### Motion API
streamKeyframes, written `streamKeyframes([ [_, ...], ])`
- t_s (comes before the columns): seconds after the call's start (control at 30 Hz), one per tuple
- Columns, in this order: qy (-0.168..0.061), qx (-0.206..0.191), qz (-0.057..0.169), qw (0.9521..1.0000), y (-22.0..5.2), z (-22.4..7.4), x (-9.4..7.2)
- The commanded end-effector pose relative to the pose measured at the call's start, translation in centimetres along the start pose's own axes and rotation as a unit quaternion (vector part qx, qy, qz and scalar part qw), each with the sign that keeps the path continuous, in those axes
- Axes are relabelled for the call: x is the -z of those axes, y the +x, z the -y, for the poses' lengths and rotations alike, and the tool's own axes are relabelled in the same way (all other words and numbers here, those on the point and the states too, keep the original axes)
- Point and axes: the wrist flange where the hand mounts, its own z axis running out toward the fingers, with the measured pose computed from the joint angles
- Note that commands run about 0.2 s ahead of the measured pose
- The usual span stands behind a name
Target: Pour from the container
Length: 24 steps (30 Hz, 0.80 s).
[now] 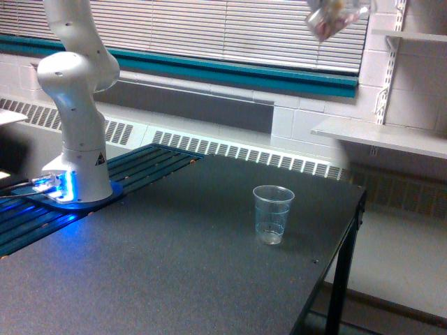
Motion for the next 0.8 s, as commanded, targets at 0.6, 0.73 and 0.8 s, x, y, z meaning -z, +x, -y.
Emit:
streamKeyframes([
  [0.6,-0.024,-0.002,0.066,0.9975,-7.7,-6.7,-4.4],
  [0.73,-0.025,-0.005,0.083,0.9962,-9.3,-7.8,-5.3],
  [0.8,-0.027,-0.005,0.092,0.9954,-10.2,-8.3,-5.7],
])
